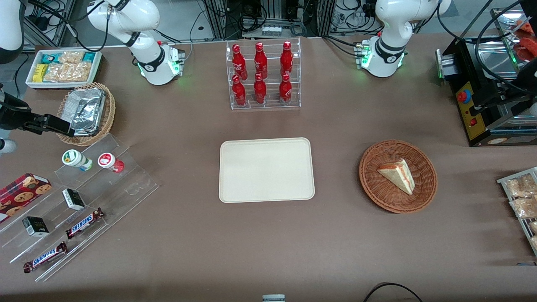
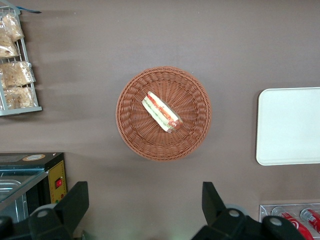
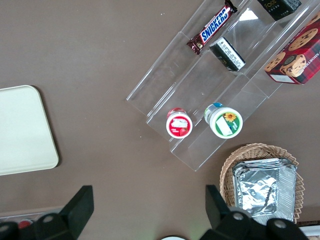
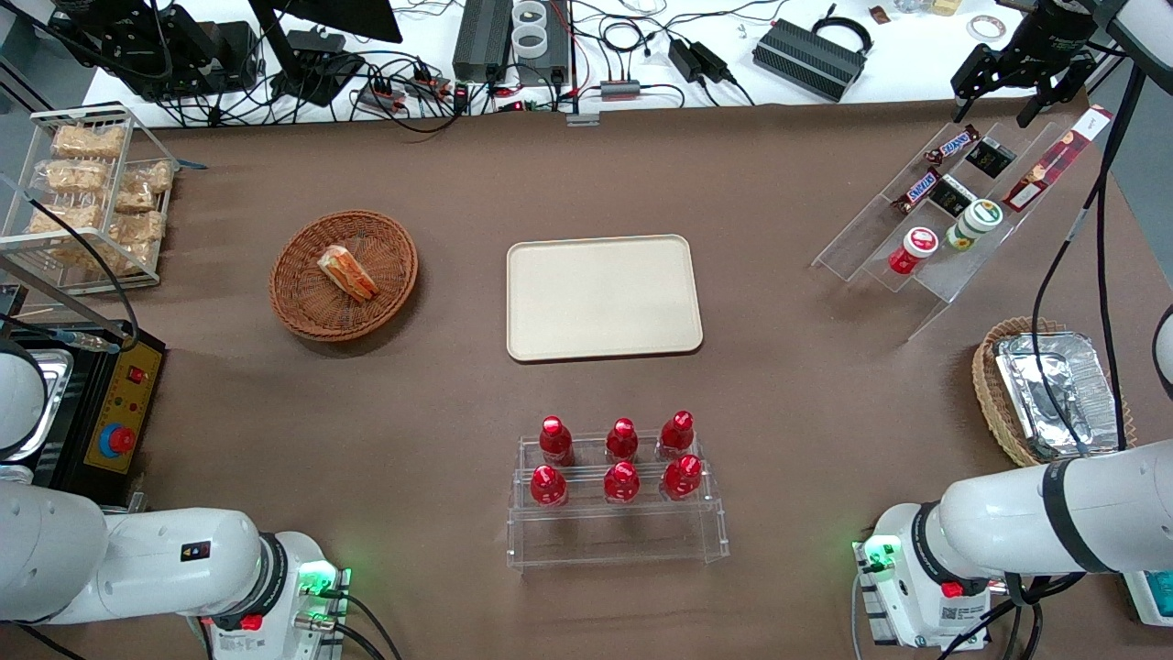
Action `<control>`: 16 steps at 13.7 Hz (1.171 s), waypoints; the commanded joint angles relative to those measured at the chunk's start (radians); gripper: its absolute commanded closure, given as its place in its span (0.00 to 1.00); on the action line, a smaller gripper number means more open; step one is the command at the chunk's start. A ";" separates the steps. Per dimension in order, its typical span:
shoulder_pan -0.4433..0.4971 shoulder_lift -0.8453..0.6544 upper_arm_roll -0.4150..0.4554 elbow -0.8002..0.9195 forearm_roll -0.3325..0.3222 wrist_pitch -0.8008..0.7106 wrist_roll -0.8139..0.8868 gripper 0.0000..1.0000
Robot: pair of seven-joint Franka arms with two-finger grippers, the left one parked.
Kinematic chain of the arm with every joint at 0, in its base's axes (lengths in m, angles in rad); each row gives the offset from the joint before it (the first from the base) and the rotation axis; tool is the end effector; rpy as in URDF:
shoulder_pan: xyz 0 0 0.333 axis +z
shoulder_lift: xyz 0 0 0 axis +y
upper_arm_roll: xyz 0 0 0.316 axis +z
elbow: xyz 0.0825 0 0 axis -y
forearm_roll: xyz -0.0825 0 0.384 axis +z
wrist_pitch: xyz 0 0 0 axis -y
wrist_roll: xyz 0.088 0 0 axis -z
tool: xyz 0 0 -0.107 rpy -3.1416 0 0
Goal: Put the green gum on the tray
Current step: 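Move the right gripper down over the green sunflower gum tub on the stand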
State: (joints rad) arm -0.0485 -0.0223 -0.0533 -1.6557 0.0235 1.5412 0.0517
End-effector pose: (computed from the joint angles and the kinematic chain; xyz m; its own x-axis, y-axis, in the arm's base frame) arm 0.5391 -0.0528 0.5944 0.9840 -0.1516 -0.0932 -0.1541 -0.9879 -0.0198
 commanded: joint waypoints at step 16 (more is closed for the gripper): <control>-0.132 0.007 -0.008 -0.326 -0.013 0.406 -0.611 0.01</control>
State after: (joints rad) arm -0.1644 0.0123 -0.0647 -1.9080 0.0213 1.8613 -0.4482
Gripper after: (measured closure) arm 0.004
